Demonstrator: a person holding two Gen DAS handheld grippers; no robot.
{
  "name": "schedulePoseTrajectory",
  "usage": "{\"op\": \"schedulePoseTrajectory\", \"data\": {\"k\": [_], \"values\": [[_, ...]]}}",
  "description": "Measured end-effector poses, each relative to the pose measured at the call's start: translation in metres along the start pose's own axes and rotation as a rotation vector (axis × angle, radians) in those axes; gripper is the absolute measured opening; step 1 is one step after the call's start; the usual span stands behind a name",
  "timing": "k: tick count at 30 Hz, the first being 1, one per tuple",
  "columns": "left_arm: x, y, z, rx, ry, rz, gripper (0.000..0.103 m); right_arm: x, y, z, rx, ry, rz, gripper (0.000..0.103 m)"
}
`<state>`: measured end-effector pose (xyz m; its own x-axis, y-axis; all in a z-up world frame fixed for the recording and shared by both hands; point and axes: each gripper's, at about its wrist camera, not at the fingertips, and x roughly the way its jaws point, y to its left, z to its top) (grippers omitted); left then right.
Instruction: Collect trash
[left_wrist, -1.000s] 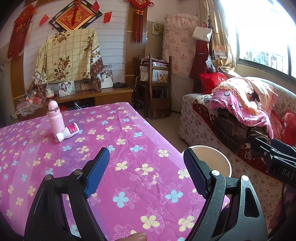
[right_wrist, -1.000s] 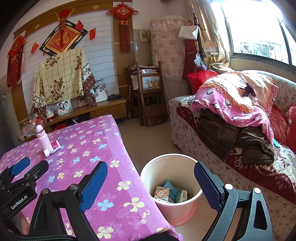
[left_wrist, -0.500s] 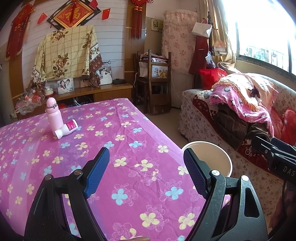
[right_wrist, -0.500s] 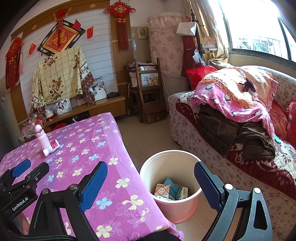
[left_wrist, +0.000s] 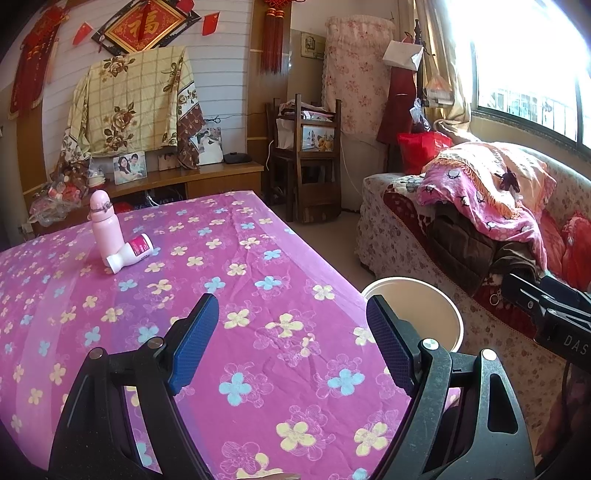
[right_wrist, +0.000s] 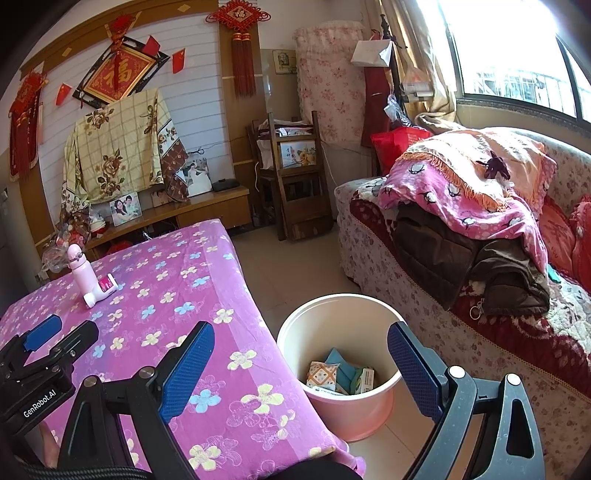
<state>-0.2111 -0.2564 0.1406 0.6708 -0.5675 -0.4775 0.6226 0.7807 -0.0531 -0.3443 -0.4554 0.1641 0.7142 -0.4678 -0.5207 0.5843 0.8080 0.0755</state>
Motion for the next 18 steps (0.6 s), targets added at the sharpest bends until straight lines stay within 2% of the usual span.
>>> {"op": "schedulePoseTrajectory", "data": {"k": [18], "values": [[0.0045, -0.0012, -0.0001, 0.01, 0.013, -0.011, 0.082, 0.0049, -0.0032, -0.0022, 0.005, 0.016, -0.002, 0.093]]}}
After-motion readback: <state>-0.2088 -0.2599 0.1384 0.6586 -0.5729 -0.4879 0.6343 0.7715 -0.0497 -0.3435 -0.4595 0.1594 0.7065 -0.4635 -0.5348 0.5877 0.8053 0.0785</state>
